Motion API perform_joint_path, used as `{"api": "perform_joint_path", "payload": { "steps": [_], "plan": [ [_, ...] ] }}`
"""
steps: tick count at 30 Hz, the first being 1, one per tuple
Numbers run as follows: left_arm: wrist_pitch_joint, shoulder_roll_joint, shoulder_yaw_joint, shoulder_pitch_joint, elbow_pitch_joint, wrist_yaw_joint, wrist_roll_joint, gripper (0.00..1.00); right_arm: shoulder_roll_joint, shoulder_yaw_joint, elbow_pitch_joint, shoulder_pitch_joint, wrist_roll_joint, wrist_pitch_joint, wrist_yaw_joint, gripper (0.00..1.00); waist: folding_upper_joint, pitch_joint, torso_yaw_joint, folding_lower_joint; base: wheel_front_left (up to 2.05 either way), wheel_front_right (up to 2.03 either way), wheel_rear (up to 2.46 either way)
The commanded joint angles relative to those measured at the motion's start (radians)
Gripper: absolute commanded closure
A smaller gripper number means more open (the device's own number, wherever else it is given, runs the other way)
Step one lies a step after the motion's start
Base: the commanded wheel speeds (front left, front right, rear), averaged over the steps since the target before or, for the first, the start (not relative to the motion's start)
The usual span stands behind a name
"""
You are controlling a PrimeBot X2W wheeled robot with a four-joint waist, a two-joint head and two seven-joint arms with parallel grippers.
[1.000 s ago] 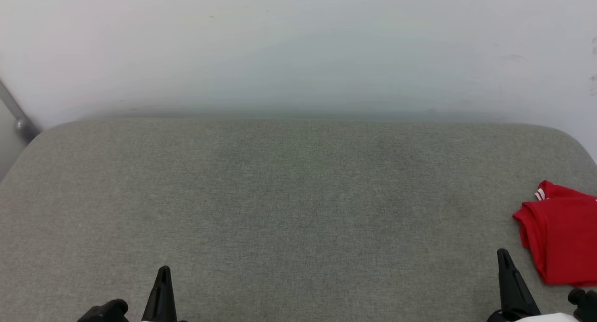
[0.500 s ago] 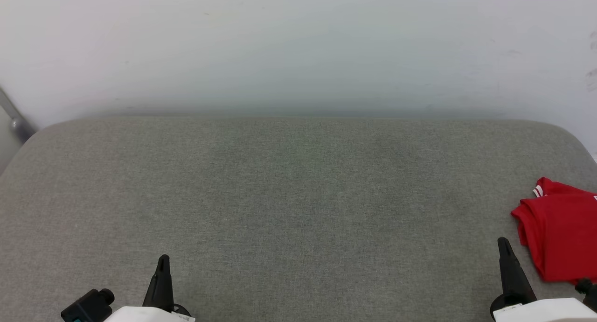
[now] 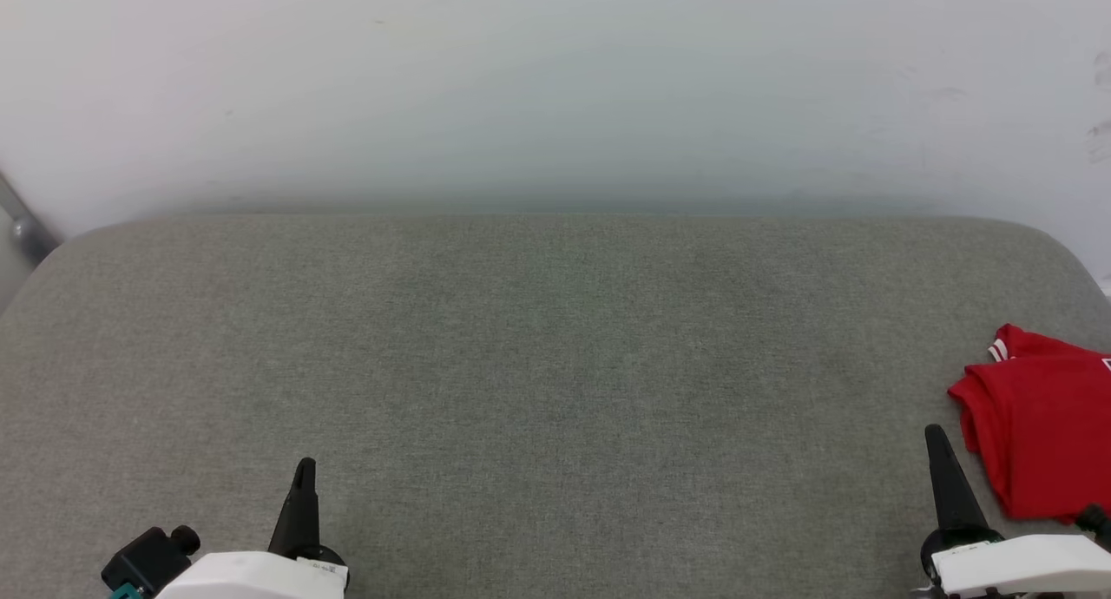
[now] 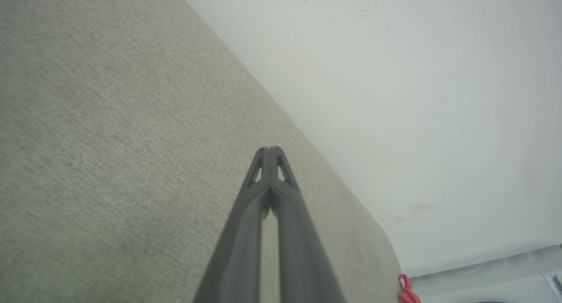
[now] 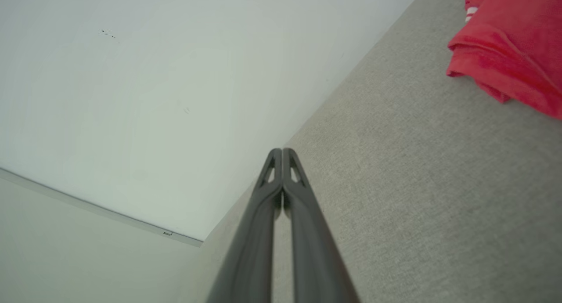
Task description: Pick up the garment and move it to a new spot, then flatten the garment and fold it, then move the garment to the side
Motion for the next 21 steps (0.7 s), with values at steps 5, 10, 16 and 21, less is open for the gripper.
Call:
{"api": "perform_joint_path", "payload": {
  "steps": [5,10,16,21],
  "plan": [
    [0.016,0.005,0.009,-0.034,0.000,-0.014,-0.072,1.00,-0.008,-0.005,0.000,-0.036,0.066,0.017,0.000,1.00,0.0000,0.002,-0.002,-0.0001,0.00,0.00,0.00],
    [0.030,0.005,0.014,-0.047,0.008,-0.022,-0.131,1.00,-0.008,-0.007,0.007,-0.047,0.119,0.032,0.000,1.00,0.0000,0.005,-0.005,-0.0001,0.00,0.00,0.00],
    [0.045,0.005,0.021,-0.061,0.017,-0.031,-0.197,1.00,-0.008,-0.010,0.015,-0.061,0.179,0.048,0.000,1.00,0.0000,0.008,-0.008,-0.0001,0.00,0.00,0.00],
    [0.059,0.005,0.025,-0.073,0.024,-0.039,-0.250,1.00,-0.008,-0.012,0.021,-0.072,0.227,0.061,0.000,1.00,0.0000,0.011,-0.010,-0.0001,0.00,0.00,0.00]
  ]
}}
